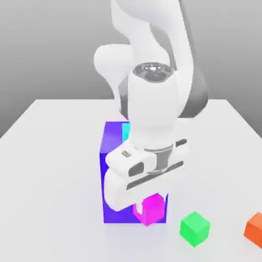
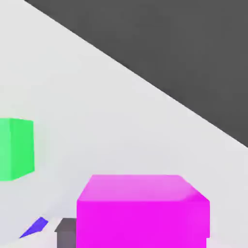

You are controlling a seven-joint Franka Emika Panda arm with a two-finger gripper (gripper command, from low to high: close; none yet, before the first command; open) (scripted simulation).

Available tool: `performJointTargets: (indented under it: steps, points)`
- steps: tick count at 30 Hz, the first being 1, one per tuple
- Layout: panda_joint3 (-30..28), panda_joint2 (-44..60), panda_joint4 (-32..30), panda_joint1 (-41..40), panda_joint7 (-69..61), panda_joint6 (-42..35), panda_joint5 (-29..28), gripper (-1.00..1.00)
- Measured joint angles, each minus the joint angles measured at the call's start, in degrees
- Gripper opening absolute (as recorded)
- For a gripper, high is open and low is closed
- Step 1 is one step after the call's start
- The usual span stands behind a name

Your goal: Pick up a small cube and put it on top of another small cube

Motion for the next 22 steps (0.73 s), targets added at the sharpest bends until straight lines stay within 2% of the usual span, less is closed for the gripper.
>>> performJointTargets:
  steps: [11,14,18,19,22]
  points:
    - [7.7,-1.2,0.9,8.4,-27.7,-2.3,1.0,-1.0]
    - [5.8,-0.2,-0.6,5.2,-32.4,-1.1,-2.6,-1.0]
    - [1.5,7.4,-0.4,7.6,-27.3,5.0,-11.5,-1.0]
    - [0.0,9.2,-0.2,8.7,-25.8,6.6,-13.6,1.0]
    - [0.0,9.2,-0.2,8.7,-25.8,6.6,-13.6,1.0]
